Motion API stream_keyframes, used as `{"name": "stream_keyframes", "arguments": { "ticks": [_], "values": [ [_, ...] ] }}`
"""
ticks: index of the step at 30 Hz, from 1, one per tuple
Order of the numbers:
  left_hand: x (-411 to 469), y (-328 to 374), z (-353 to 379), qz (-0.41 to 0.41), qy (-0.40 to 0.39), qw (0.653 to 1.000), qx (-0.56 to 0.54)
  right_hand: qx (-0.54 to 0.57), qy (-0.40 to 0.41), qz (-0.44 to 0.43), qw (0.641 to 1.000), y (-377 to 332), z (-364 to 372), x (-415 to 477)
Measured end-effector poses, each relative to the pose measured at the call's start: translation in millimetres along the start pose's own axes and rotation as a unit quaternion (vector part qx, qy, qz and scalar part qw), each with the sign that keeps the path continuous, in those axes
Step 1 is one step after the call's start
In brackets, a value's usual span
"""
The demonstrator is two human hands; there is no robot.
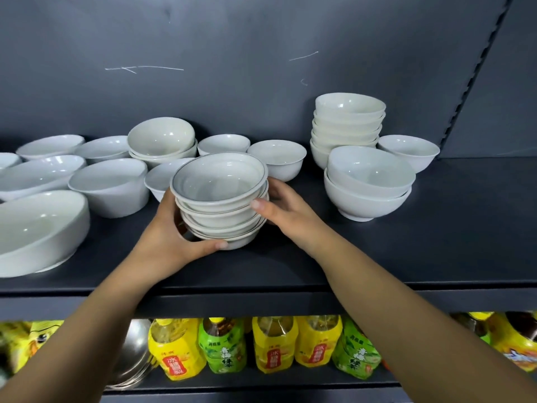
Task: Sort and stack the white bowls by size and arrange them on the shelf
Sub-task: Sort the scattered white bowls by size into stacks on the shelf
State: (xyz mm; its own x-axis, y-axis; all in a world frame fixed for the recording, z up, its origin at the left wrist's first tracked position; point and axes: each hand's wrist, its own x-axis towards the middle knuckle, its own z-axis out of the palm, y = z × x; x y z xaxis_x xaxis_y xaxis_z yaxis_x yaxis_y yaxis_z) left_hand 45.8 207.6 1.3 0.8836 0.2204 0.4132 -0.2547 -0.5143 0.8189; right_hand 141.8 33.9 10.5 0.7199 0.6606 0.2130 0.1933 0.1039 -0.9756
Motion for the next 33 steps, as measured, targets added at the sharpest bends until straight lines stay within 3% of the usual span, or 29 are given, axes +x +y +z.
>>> {"name": "stream_keyframes", "arguments": {
  "ticks": [6,8,11,13,21,26,33],
  "values": [
    [-13.4,-0.1,-7.4,-0.013,0.019,1.000,0.013,-0.022,-0.063,0.011,0.998,-5.6,3.6,-4.3],
    [-14.8,0.9,-7.1,-0.011,0.018,1.000,0.017,0.002,0.032,0.031,0.999,-9.6,1.2,0.1],
    [-12.9,1.3,-9.0,-0.011,0.003,1.000,0.029,0.044,0.237,0.033,0.970,-12.4,-9.8,22.6],
    [-12.3,1.1,-11.1,-0.030,0.002,0.999,0.037,-0.009,0.286,0.045,0.957,-5.6,-16.3,39.1],
    [-15.2,2.7,-9.8,-0.053,0.018,0.998,0.039,-0.141,0.310,0.061,0.938,20.7,-35.5,77.3],
    [-16.0,8.2,-9.9,-0.060,0.017,0.997,0.034,-0.192,0.273,0.053,0.941,24.6,-35.7,87.8],
    [-15.3,5.6,-12.5,-0.062,0.012,0.997,0.035,-0.125,0.323,0.044,0.937,16.8,-36.7,71.1]
  ]
}}
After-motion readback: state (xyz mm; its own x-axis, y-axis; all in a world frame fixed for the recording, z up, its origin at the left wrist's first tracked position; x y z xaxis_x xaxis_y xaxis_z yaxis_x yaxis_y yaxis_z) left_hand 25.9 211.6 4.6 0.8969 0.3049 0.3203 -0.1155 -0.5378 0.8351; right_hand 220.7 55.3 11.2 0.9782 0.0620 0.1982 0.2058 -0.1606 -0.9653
